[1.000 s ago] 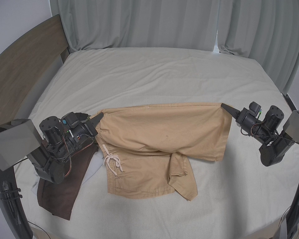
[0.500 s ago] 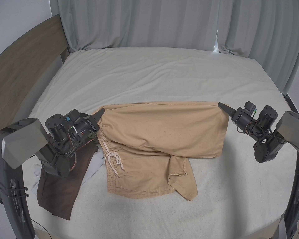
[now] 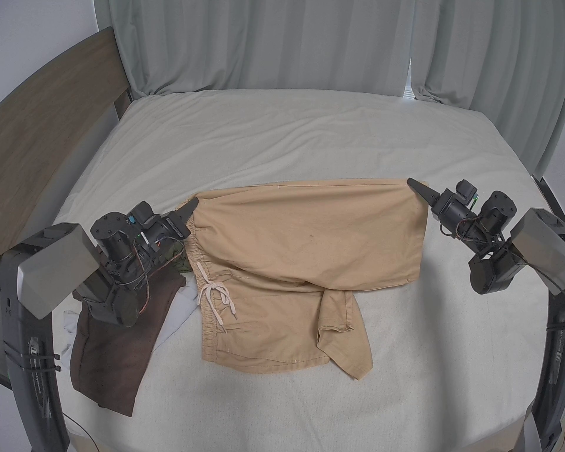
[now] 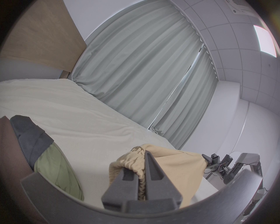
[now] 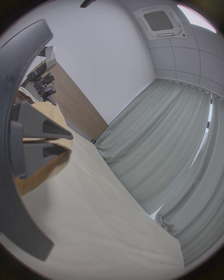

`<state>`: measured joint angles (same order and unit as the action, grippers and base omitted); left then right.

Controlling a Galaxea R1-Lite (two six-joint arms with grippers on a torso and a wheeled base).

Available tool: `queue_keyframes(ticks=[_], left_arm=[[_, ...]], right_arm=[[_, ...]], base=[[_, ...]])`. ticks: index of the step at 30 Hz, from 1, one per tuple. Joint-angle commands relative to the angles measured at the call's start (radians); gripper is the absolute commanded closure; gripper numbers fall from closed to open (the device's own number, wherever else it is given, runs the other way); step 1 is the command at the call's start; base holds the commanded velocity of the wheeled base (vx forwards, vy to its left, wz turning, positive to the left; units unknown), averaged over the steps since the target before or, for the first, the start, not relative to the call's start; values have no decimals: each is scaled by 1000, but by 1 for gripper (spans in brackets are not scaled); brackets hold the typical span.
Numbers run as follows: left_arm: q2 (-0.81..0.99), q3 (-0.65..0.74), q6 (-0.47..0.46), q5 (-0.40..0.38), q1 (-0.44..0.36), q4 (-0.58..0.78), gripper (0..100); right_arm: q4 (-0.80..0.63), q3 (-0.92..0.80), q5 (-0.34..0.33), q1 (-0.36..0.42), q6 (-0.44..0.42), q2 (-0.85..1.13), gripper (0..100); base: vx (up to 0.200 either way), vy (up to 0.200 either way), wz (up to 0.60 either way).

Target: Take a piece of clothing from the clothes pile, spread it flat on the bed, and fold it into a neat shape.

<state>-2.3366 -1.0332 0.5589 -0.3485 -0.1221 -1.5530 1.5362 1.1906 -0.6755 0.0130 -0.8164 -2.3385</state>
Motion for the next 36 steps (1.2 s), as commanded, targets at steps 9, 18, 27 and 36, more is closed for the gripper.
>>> queue_keyframes(ticks=[9, 18, 27, 36], left_arm=[[-98, -107, 26, 0, 1, 1, 100], [-115, -157, 32, 0, 1, 2, 100], [-138, -180, 35, 2, 2, 2, 100], [-139, -188, 91, -6, -11, 10, 0]], right_arm=[[-28, 153, -1, -18, -7, -133, 100], [-30, 256, -1, -16, -7, -202, 100], [-31, 294, -1, -8, -7, -214, 100], [-79, 346, 10, -21, 11, -231, 0]], base=[[0, 0, 0], [0, 0, 0], [0, 0, 0], [0, 0, 0]])
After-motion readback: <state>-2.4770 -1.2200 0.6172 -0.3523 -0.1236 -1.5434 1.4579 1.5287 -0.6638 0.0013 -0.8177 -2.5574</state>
